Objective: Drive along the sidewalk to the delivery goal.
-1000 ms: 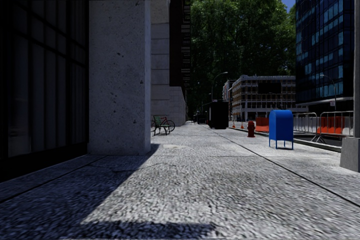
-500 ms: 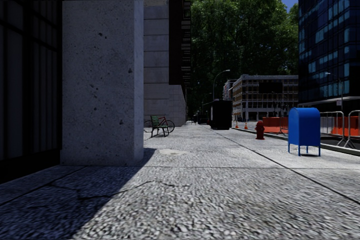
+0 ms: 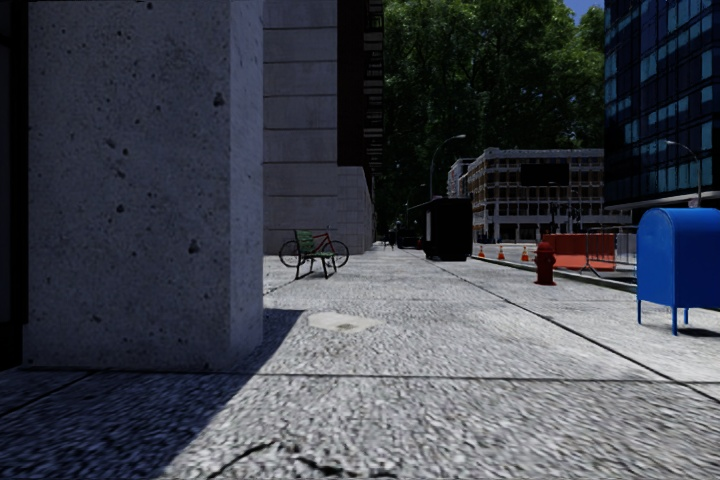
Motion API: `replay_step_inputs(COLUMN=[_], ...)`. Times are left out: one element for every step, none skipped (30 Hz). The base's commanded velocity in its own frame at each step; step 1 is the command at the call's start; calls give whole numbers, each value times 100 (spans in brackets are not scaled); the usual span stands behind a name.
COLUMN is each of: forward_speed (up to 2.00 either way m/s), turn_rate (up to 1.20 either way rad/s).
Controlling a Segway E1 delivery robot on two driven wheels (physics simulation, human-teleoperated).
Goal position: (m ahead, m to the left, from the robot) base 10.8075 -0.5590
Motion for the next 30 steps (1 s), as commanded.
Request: replay_step_inputs(forward_speed=[200,200,200,200,200,200,200,200,200,200,200,200,200,200,200,200,200,200,200,200,200,200,200,200,200,200,200,200,200,200], turn_rate=[0,0,0,0,0,0,0,0,0,0,0,0,0,0,0,0,0,0,0,0,0,0,0,0,0,0,0,0,0,0])
